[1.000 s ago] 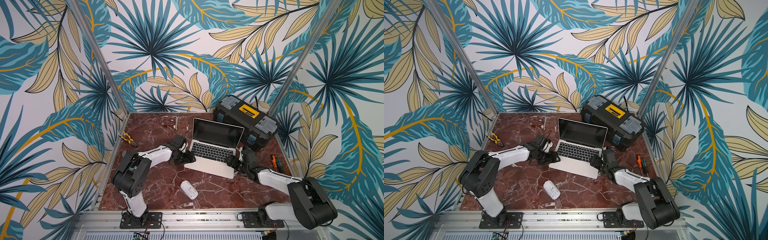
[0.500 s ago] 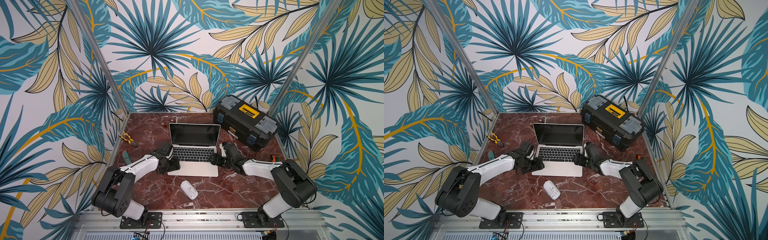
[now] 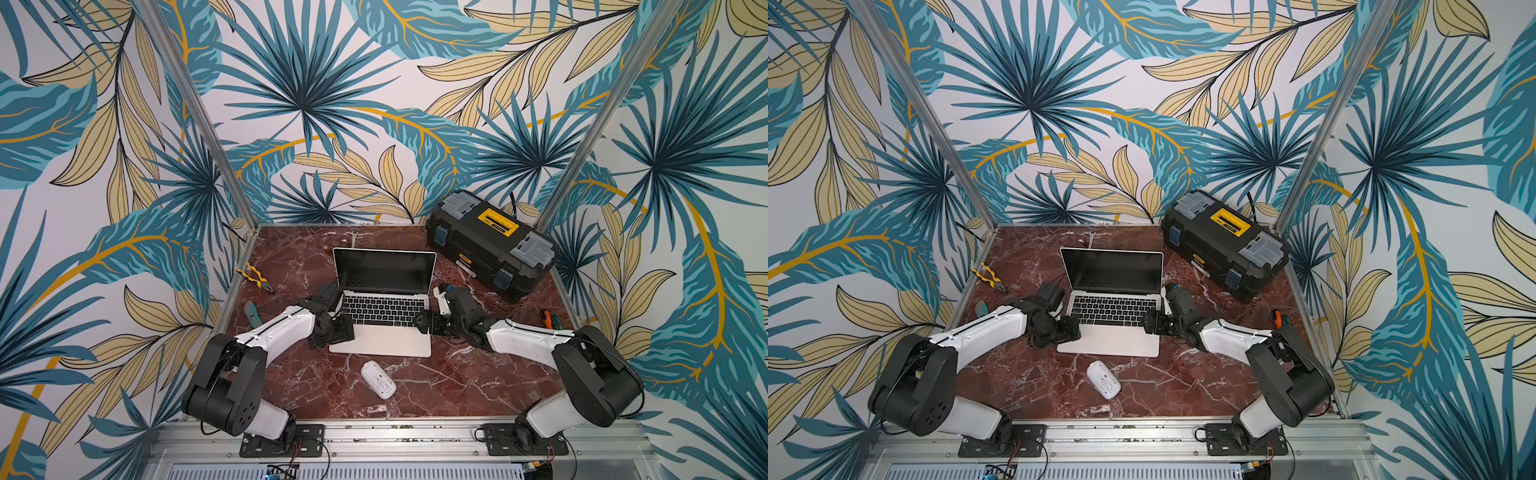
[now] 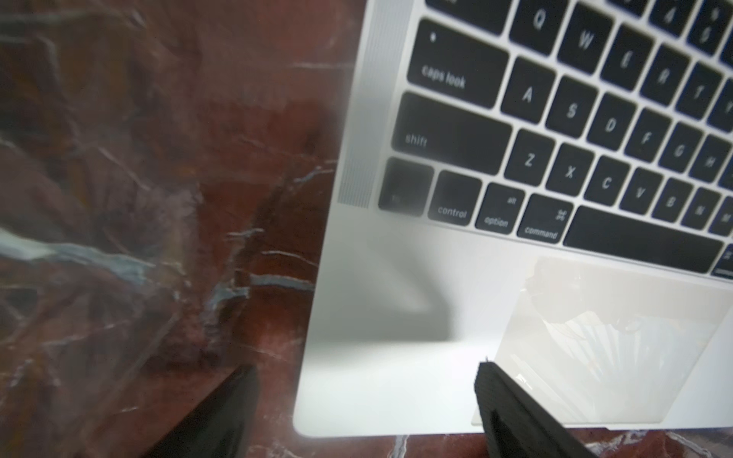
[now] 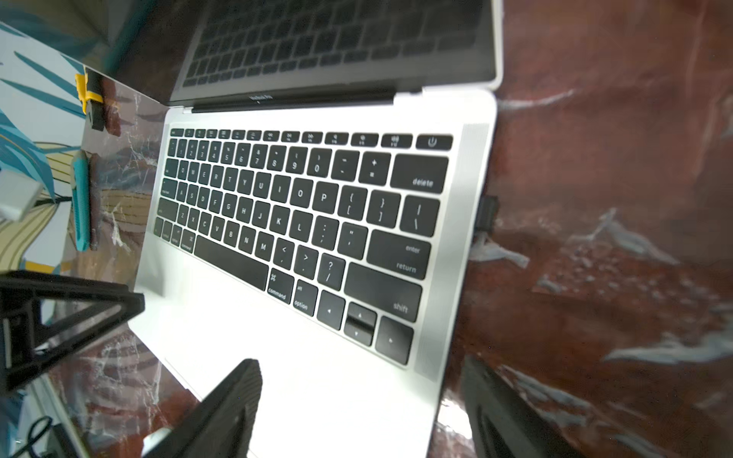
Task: Remove the wireless mouse receiver from the laptop
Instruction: Adjust the laptop at the center of the board, then take out the USB plug from the USB port.
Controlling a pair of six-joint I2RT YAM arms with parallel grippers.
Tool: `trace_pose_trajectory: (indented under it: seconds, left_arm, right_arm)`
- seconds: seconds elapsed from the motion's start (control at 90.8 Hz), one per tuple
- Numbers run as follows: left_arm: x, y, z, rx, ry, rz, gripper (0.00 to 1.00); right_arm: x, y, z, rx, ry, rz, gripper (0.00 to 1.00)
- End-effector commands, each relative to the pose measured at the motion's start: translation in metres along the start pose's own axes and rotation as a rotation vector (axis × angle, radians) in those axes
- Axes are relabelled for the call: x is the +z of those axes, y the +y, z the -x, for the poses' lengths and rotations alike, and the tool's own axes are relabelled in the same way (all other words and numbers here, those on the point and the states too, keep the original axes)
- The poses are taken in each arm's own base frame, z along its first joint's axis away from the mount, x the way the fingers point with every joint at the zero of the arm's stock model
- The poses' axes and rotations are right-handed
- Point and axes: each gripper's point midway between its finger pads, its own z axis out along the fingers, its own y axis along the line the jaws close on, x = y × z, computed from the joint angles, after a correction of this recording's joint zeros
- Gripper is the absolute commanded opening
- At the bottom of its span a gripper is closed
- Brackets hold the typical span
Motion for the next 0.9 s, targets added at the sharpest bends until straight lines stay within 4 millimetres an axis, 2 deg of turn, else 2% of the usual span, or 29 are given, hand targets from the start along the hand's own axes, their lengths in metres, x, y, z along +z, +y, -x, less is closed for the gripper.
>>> trace_pose_trajectory:
  seconds: [0.0, 0.187, 0.264, 0.374, 0.441, 0.518, 0.606, 0.727, 0.892]
  left_arm:
    - [-0.016, 0.005, 0.009, 0.004, -0.033, 0.029, 0.90]
    - [-0.026, 0.011, 0.012, 0.008, -0.070, 0.052, 0.84]
    - [-0.025, 0.014, 0.011, 0.010, -0.066, 0.069, 0.80]
    - [-0.019, 0.018, 0.008, 0.011, -0.062, 0.077, 0.73]
    - [-0.013, 0.019, 0.007, 0.011, -0.057, 0.076, 0.69]
    - [-0.006, 0.019, 0.005, 0.011, -0.041, 0.076, 0.68]
    - [0.002, 0.020, 0.005, 0.011, -0.029, 0.083, 0.68]
    - [0.007, 0.020, 0.006, 0.012, -0.015, 0.096, 0.65]
    - [0.010, 0.024, 0.007, 0.020, -0.012, 0.121, 0.64]
  right_arm:
    - [-0.018, -0.003, 0.017, -0.166, -0.032, -0.041, 0.84]
    - [-0.036, 0.005, 0.034, -0.376, -0.037, -0.007, 0.82]
    - [-0.042, 0.018, 0.036, -0.510, -0.025, 0.064, 0.81]
    - [-0.046, 0.015, 0.049, -0.663, -0.066, 0.014, 0.84]
    - [-0.043, 0.009, 0.046, -0.763, -0.027, -0.014, 0.87]
    - [-0.039, 0.003, 0.044, -0.846, 0.046, -0.034, 0.88]
    - [-0.034, -0.003, 0.039, -0.895, 0.122, -0.021, 0.87]
    - [-0.030, -0.007, 0.019, -0.955, 0.229, 0.054, 0.85]
    - [-0.019, -0.028, 0.007, -0.995, 0.308, 0.010, 0.85]
